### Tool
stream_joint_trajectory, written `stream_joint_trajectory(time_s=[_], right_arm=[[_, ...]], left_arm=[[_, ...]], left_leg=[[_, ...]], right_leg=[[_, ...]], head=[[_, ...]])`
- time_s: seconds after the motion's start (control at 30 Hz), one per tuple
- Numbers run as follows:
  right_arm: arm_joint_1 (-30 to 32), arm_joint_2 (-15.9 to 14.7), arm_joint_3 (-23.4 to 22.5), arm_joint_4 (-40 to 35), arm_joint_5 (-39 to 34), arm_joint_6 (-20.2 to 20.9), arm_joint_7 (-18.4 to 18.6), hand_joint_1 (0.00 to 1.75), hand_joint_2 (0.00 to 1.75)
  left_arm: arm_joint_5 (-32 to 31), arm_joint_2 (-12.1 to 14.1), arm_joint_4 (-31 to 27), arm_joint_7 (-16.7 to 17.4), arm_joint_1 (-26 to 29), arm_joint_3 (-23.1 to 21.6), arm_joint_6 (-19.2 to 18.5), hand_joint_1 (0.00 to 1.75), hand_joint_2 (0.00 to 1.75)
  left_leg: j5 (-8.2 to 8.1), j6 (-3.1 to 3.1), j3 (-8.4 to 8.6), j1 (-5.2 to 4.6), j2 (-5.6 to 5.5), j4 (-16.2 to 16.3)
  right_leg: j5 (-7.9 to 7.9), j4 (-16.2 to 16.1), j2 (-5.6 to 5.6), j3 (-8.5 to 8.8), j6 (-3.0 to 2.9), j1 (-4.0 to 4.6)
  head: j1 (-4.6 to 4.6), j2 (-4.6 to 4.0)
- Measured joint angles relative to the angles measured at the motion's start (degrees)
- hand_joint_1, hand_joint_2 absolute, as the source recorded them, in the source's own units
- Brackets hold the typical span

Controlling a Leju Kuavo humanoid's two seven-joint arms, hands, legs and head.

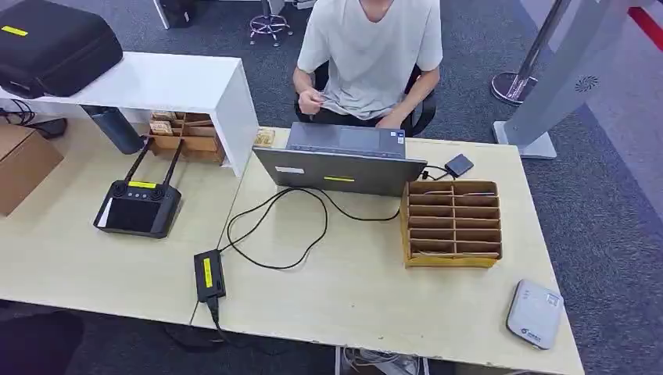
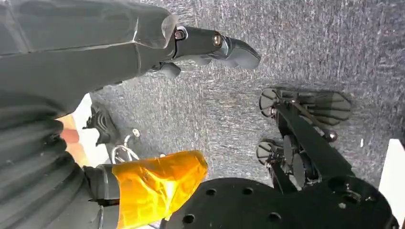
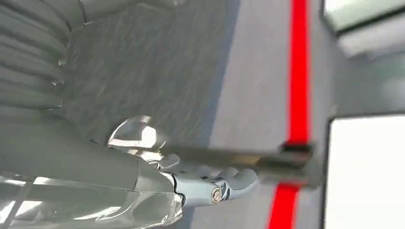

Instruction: Pass the card to the sensor for recognition and then transmit it.

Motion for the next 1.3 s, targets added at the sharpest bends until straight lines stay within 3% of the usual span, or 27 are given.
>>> stream_joint_trajectory(time_s=[0.13,0.3,0.5,0.7,0.93,1.3], right_arm=[[1.6,-2.4,10.9,-9.2,-7.9,-2.0,2.9,0.00,1.75],[-0.6,-6.1,26.3,-19.1,-10.3,-3.2,6.1,0.00,1.75],[-11.7,-9.6,48.2,-24.6,2.9,-0.4,7.9,0.00,1.75],[-21.1,-9.8,62.6,-24.9,15.1,2.5,8.6,0.00,1.75],[-30.1,-8.7,74.0,-23.1,28.5,4.3,8.0,0.00,1.75],[-36.9,-5.9,84.2,-21.1,42.6,4.5,7.9,0.00,1.75]], left_arm=[[-0.2,0.2,0.0,1.2,0.1,-0.4,-0.3,0.00,1.75],[-0.2,0.9,0.0,1.1,0.6,-0.8,-0.3,0.00,1.75],[-0.5,1.0,0.0,0.3,0.7,-2.1,0.7,0.00,1.75],[-1.2,1.0,0.1,-0.6,1.2,-3.6,0.9,0.00,1.75],[-2.4,0.9,0.2,-1.2,1.3,-5.9,1.5,0.00,1.75],[-4.3,0.6,0.2,-1.0,0.8,-9.1,2.9,0.00,1.75]], left_leg=[[0.01,0.00,0.00,-0.02,0.08,0.0],[0.02,-0.01,0.02,-0.03,0.24,0.0],[0.18,-0.13,0.01,0.00,0.18,0.0],[0.26,-0.13,-0.21,0.01,-0.03,0.0],[0.26,-0.13,-0.31,0.01,-0.10,0.0],[0.26,-0.13,-0.32,0.01,-0.13,0.0]], right_leg=[[0.02,0.1,0.09,0.00,-0.02,-0.02],[0.05,0.2,0.27,-0.06,-0.02,-0.02],[0.12,0.3,0.22,-0.16,-0.05,0.01],[0.12,0.3,0.00,-0.29,-0.05,0.02],[0.12,0.4,-0.07,-0.38,-0.05,0.02],[0.12,0.4,-0.08,-0.39,-0.05,0.02]], head=[[-0.02,0.00],[-0.04,0.00],[0.00,0.00],[0.00,0.00],[0.00,0.00],[-0.02,0.00]])
